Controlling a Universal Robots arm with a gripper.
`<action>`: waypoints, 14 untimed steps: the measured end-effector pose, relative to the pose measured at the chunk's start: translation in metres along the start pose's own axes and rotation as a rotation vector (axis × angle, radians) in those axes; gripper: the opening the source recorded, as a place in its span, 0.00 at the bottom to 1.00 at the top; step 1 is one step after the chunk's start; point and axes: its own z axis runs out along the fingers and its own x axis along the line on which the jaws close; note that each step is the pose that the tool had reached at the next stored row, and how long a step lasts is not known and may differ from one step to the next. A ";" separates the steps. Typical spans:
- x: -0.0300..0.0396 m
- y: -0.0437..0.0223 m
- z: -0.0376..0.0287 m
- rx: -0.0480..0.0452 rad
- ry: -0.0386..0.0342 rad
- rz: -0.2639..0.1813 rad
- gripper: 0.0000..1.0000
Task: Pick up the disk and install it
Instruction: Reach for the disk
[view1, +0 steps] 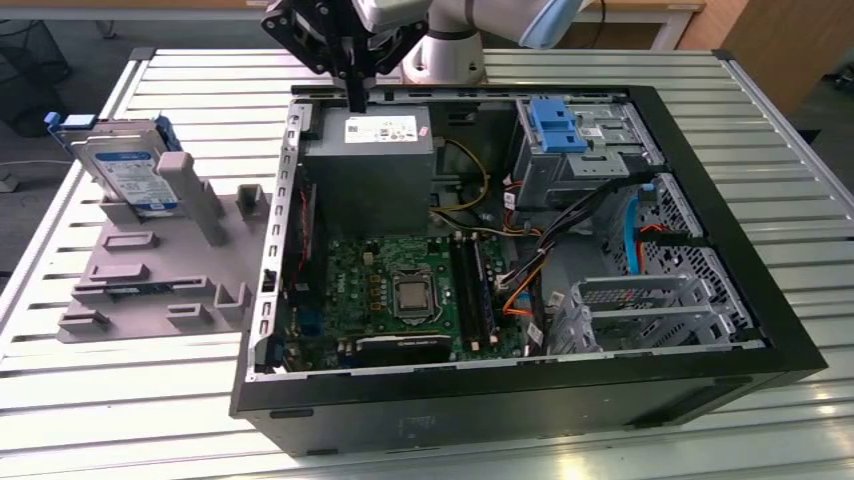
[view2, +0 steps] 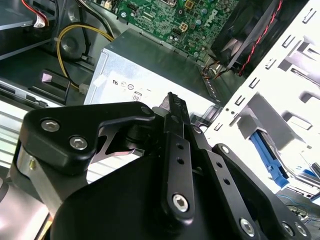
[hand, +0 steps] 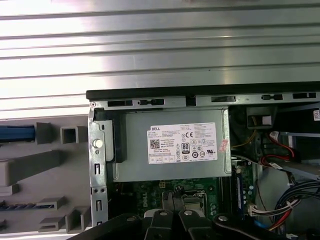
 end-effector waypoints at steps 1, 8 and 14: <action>0.0003 0.0000 0.0001 0.0000 0.0000 0.000 0.11; 0.0027 -0.0002 0.0008 -0.0001 0.0001 0.000 0.11; 0.0042 -0.0004 0.0012 0.0000 0.0002 0.000 0.11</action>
